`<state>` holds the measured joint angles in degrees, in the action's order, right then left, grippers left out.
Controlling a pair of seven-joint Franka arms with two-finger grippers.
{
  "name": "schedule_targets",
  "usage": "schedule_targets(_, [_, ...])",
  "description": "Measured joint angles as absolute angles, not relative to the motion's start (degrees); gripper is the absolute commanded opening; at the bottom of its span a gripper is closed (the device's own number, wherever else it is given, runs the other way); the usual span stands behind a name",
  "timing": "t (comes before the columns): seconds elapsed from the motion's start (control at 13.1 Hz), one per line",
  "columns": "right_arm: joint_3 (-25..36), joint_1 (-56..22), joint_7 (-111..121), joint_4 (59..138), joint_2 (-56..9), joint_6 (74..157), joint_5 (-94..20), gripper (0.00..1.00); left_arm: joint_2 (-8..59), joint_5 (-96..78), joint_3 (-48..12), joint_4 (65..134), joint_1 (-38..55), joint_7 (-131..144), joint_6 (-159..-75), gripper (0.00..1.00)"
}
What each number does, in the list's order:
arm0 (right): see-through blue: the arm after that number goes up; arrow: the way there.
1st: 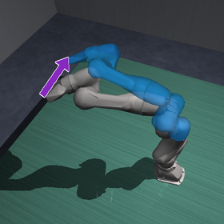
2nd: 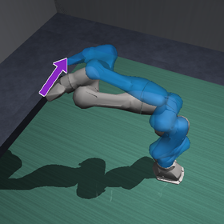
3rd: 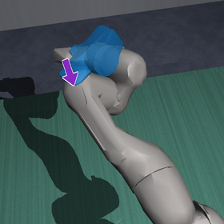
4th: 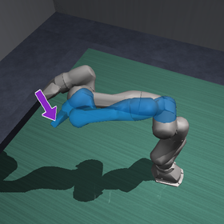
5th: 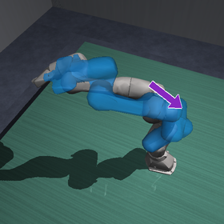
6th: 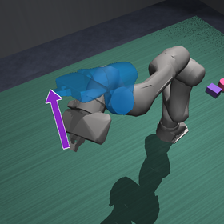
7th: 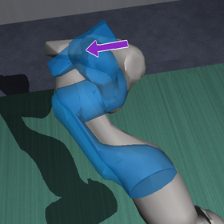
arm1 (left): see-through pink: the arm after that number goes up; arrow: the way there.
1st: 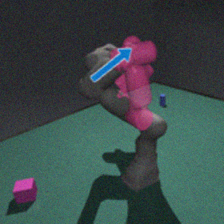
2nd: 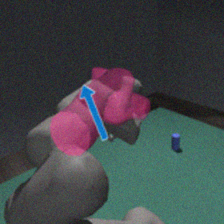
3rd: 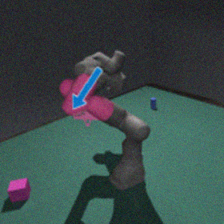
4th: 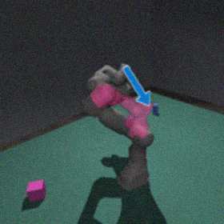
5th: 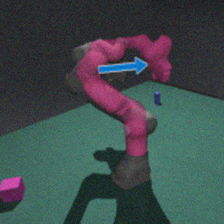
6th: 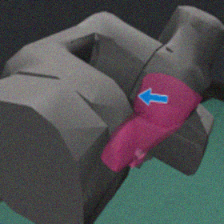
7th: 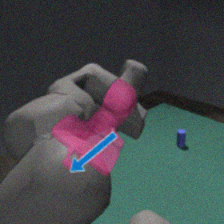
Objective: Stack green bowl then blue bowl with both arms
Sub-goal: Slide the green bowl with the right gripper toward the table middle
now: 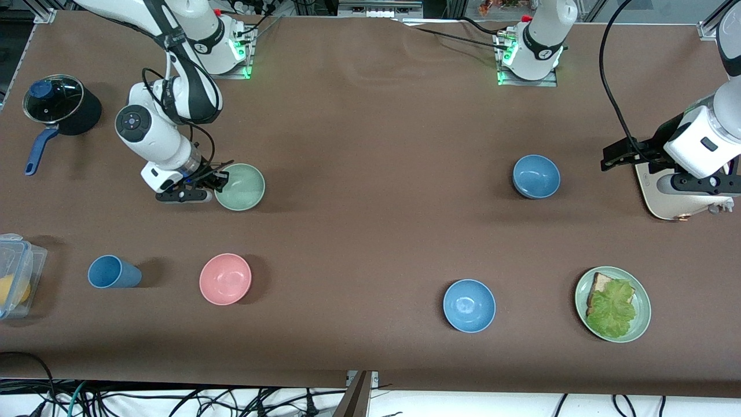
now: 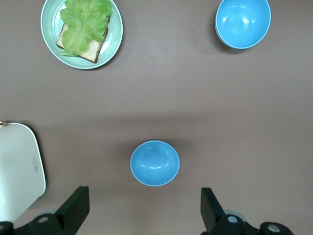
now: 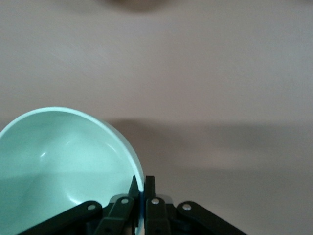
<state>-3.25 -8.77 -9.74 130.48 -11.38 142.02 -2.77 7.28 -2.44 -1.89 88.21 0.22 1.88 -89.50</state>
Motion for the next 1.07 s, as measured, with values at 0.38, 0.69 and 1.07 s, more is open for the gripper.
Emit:
schedule_targets(0.38, [-7.5, -20.6, -34.9, 114.8, -16.5, 134.2, -2.9, 0.0, 7.3, -2.4, -1.7, 88.2, -0.2, 1.9, -89.5, 1.0])
schedule_targets(0.69, [-7.6, -31.3, -50.7, 104.6, -27.4, 137.3, -2.9, 0.0, 7.3, -2.4, -1.7, 88.2, -0.2, 1.9, -89.5, 1.0])
schedule_targets(1.07, [-7.3, -34.8, -56.2, 102.1, -34.5, 144.7, -2.9, 1.0, 7.4, -2.4, -1.7, 88.2, -0.5, 1.9, -89.4, 1.0])
